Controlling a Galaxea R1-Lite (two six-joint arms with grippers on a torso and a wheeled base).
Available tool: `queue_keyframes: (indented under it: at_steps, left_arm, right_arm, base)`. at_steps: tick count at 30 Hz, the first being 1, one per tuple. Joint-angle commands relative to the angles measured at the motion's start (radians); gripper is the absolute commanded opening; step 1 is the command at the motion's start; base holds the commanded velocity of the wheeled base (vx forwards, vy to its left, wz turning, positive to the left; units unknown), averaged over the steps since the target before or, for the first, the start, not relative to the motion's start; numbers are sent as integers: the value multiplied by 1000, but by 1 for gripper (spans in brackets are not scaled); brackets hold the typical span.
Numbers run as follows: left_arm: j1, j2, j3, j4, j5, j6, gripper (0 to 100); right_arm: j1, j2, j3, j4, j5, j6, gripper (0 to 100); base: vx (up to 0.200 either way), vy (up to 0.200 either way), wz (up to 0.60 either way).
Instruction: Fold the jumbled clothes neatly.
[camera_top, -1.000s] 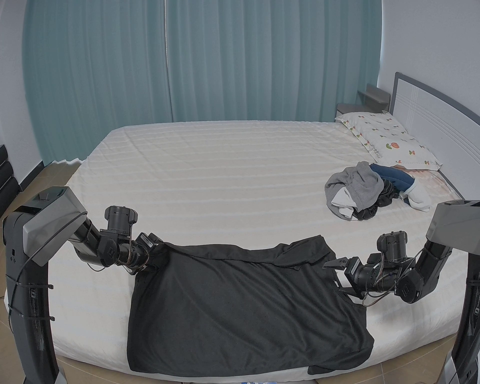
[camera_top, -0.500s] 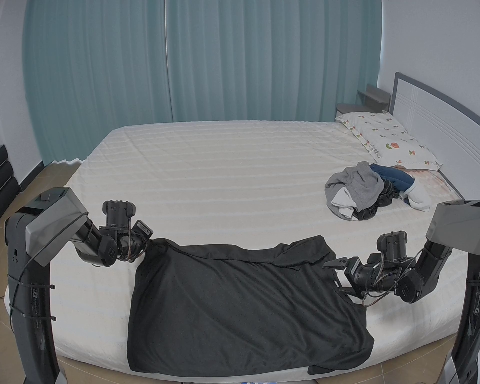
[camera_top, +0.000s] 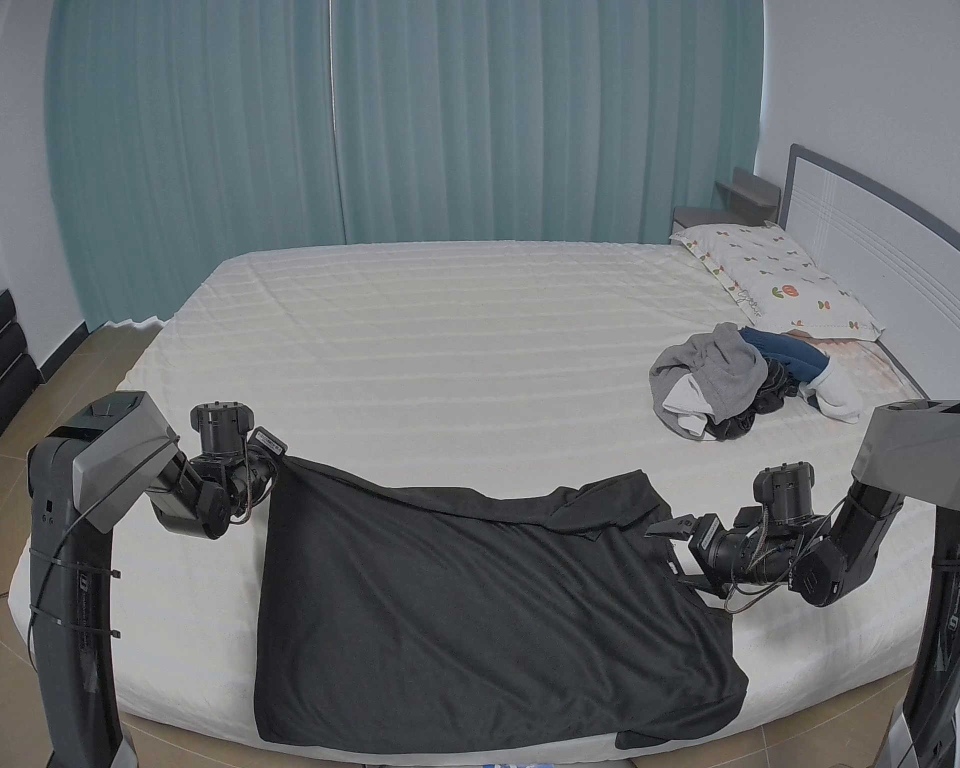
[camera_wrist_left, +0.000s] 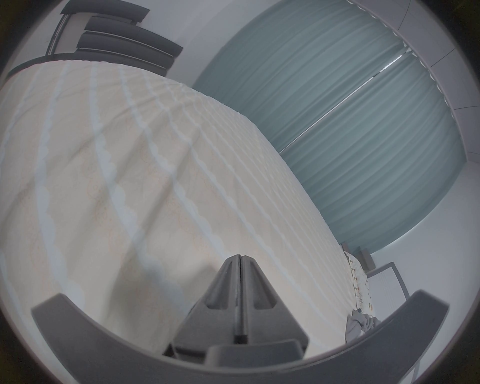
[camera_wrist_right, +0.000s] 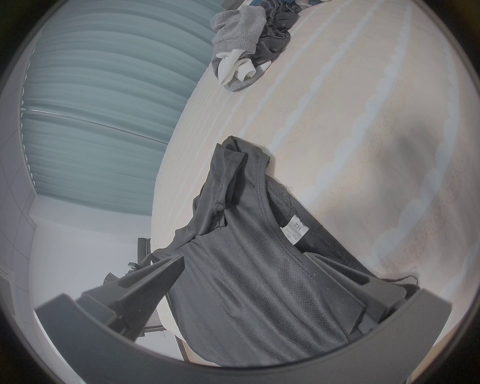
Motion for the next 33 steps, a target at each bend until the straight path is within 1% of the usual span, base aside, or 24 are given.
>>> queue_keyframes:
  at_steps: [1, 5, 8, 15, 16, 20, 21, 23, 24, 25, 26, 27, 30, 32, 33]
  left_arm:
    - [10, 51, -46, -3, 1, 0, 0]
    - [10, 66, -76, -13, 10, 1, 0]
    - [10, 77, -89, -12, 41, 1, 0]
    - [10, 83, -100, 0, 44, 0, 0]
    - [10, 83, -100, 0, 44, 0, 100]
    - [10, 74, -89, 0, 38, -13, 100]
    - [11, 66, -85, 0, 33, -27, 100]
    - [15, 46, -85, 2, 32, -77, 100]
    - [19, 37, -83, 2, 32, -105, 100]
    - [19, 37, -83, 2, 32, -105, 100]
    - [31, 22, -82, 3, 24, -152, 100]
    - [42, 11, -71, 3, 6, -180, 100]
    - [51, -18, -19, 2, -63, -201, 100]
    - [51, -41, 21, -6, -100, -203, 100]
    - [50, -49, 38, -7, -111, -204, 100]
  right_arm:
    - [0, 1, 0, 0, 0, -2, 100]
    - [0, 1, 0, 0, 0, -2, 100]
    - [0, 1, -2, 0, 0, -2, 100]
    - [0, 1, -2, 0, 0, 0, 100]
    - [0, 1, -2, 0, 0, 0, 100]
    - [-7, -9, -8, -11, -1, 5, 100]
    - [-3, -18, -11, -13, -14, 3, 100]
    - [4, -47, -17, -13, -55, 6, 100]
    - [11, -58, -22, -13, -67, 14, 100]
    - [11, -58, -22, -13, -67, 14, 100]
    - [40, -62, -40, -11, -87, 38, 100]
    - [60, -55, -68, 0, -103, 55, 100]
    - [89, 2, -155, 40, -156, 55, 100]
    - [109, 44, -238, 99, -221, 51, 100]
    - [112, 59, -279, 132, -241, 51, 100]
  base:
    - [0, 0, 0]
    - [0, 0, 0]
    - [0, 0, 0]
    - [0, 0, 0]
    - [0, 0, 0]
    - [0, 0, 0]
    - [0, 0, 0]
    - [0, 0, 0]
    - [0, 0, 0]
    - [0, 0, 0]
    - [0, 0, 0]
    - [0, 0, 0]
    - [0, 0, 0]
    - [0, 0, 0]
    - [0, 0, 0]
